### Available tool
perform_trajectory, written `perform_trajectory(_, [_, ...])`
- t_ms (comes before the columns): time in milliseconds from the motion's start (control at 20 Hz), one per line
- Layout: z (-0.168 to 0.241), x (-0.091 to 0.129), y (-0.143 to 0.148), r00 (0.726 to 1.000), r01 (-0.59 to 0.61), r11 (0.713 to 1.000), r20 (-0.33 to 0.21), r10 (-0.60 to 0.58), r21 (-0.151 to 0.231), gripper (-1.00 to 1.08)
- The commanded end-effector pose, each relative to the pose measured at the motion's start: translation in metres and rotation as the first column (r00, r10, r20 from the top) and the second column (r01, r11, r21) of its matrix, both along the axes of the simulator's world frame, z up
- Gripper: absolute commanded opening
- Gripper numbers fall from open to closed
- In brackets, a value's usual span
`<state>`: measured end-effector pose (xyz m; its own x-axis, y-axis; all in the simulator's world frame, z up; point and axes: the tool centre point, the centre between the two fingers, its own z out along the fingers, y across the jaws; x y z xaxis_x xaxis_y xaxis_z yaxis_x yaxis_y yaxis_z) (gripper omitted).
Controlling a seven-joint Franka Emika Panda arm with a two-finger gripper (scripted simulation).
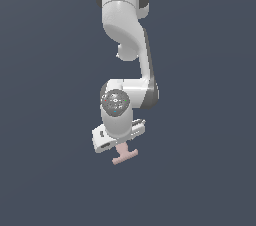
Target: Pick up the object and move it to a goal position.
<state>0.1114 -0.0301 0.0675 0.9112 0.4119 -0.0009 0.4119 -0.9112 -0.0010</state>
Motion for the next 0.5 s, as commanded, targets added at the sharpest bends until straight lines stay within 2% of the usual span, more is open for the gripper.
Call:
perform_trajectory(0, [0.0, 0.0, 0.0, 1.0, 0.0, 1.0, 0.0, 0.0, 0.0, 1.0])
perform_trajectory(450, [-0.038, -0.001, 0.0, 1.0, -0.003, 1.0, 0.001, 0.003, 0.0, 1.0])
